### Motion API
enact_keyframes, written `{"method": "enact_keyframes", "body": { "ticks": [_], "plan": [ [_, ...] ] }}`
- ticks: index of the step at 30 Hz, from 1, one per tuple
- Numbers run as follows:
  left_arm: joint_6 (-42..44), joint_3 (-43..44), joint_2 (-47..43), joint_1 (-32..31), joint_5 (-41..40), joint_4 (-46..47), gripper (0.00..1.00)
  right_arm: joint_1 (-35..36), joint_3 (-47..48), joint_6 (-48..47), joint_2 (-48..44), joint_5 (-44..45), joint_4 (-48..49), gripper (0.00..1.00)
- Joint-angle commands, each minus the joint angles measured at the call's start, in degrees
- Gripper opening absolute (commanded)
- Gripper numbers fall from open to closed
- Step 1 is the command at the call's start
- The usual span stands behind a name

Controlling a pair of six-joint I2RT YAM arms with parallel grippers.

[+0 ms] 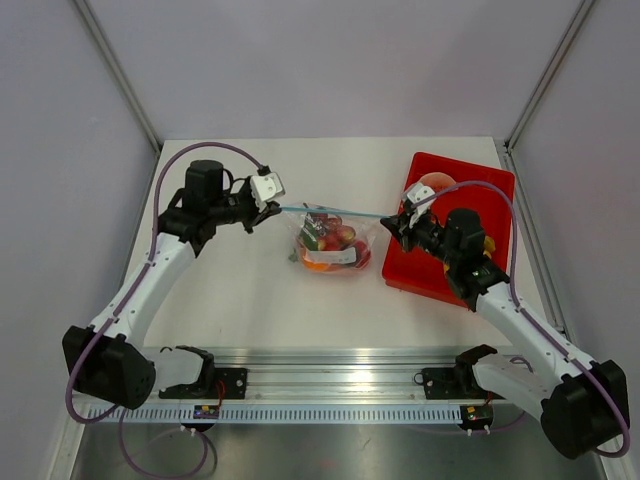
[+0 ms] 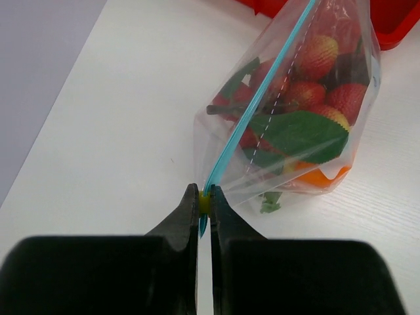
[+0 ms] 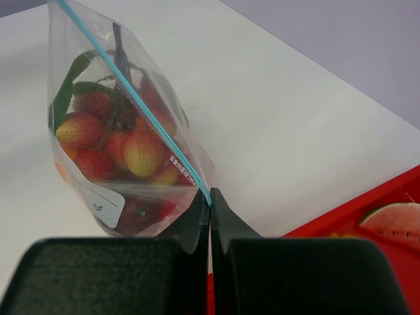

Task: Place the food in the zip-top bag and seal the zipper
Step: Zip the zipper food storage bag at the center of the board, then place the zipper food storage bag at the center of the board.

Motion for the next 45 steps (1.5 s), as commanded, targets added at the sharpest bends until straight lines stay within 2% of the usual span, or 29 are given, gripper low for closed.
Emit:
{"method": "enact_keyframes", "body": {
  "ticks": [1, 9, 16, 19, 20, 23, 25, 28, 31, 35, 39, 41, 42, 43, 44, 45],
  "plan": [
    [-1.08, -1.24, -3.37, 3.48, -7.5, 3.05, 0.0, -1.94, 1.33, 0.49, 0.7, 4.82, 3.49, 0.0],
    [-6.79, -7.83, -6.8, 6.47, -8.81, 12.55, 0.0, -1.94, 3.88, 2.69, 5.79, 2.27, 5.86, 0.0],
    [-8.55, -6.53, -5.22, 7.0, -10.84, 17.99, 0.0, -1.94, 9.58, 3.57, 14.22, 1.65, 10.69, 0.0],
    [-9.35, -3.11, -0.48, 7.0, -11.98, 21.51, 0.0, -2.02, 17.57, 5.4, 21.51, 3.84, 11.49, 0.09],
    [-9.09, -0.13, 1.27, 7.0, -12.07, 22.04, 0.0, -1.94, 22.9, 5.85, 23.62, 4.89, 11.05, 0.11],
    [-8.82, 7.51, 6.99, 7.61, -14.26, 21.52, 0.0, -1.94, 37.51, 4.89, 32.06, 8.06, 3.16, 0.08],
    [-8.64, 9.82, 9.46, 9.02, -15.06, 21.95, 0.0, -1.94, 44.71, 2.44, 37.69, 9.64, 0.07, 0.02],
    [-9.08, 11.15, 10.25, 11.56, -14.71, 24.23, 0.0, -2.64, 49.12, 2.68, 42.97, 9.05, 4.72, 0.0],
    [-9.17, 11.06, 10.6, 13.32, -12.43, 24.51, 0.0, -3.34, 55.71, 5.14, 48.42, 5.89, 2.79, 0.0],
    [-7.77, 11.06, 11.57, 13.68, -11.72, 23.72, 0.0, -3.17, 57.76, 8.57, 51.5, 3.85, 3.31, 0.0],
    [-6.8, 11.15, 12.1, 13.77, -9.98, 21.79, 0.0, -3.25, 55.05, 10.51, 50.9, 5.86, 3.84, 0.01],
    [-7.06, 12.72, 11.75, 13.68, -8.3, 16.01, 0.1, -3.26, 50.92, 10.69, 49.49, 6.14, 4.28, 0.02],
    [-7.67, 13.95, 11.05, 13.68, -5.51, 13.02, 0.26, -3.25, 49.43, 11.03, 47.83, 6.74, 4.54, 0.02],
    [-10.55, 14.83, 10.35, 13.68, -3.83, 7.86, 0.32, -3.17, 46.28, 11.39, 46.94, 7.01, 4.55, 0.04],
    [-12.14, 16.23, 9.64, 13.68, -1.9, 5.72, 0.36, -3.34, 44.77, 11.65, 45.89, 7.28, 4.55, 0.06],
    [-14.07, 16.42, 7.55, 13.59, 0.91, 4.13, 0.42, -3.34, 43.1, 12.09, 43.71, 7.97, 4.37, 0.16]
  ]
}}
